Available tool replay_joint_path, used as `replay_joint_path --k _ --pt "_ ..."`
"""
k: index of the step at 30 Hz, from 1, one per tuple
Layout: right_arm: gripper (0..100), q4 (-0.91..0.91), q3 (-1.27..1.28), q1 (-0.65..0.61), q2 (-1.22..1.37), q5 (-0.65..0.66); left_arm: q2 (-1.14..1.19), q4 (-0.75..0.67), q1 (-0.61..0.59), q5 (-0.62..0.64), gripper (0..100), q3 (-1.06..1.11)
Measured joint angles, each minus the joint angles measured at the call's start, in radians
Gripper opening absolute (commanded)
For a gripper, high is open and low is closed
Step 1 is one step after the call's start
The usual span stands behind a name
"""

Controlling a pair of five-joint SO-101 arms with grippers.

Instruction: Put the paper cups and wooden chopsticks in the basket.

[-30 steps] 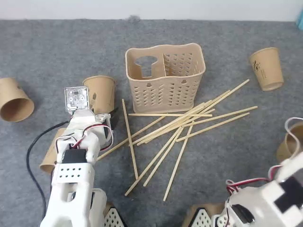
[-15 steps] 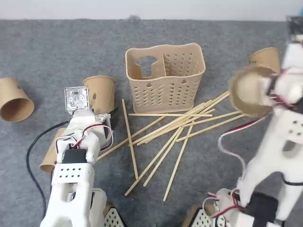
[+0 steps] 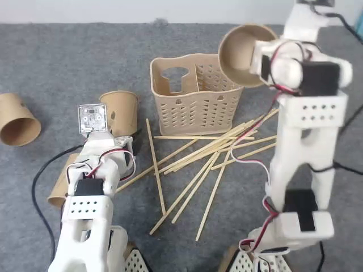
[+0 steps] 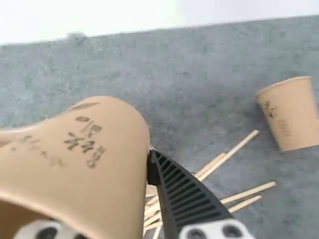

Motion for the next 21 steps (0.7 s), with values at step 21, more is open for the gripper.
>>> replay_joint_path --k 21 --pt "28.9 0.023 -0.034 -0.064 0.21 -0.008 0.0 0.0 -0.002 -0.005 27 0.0"
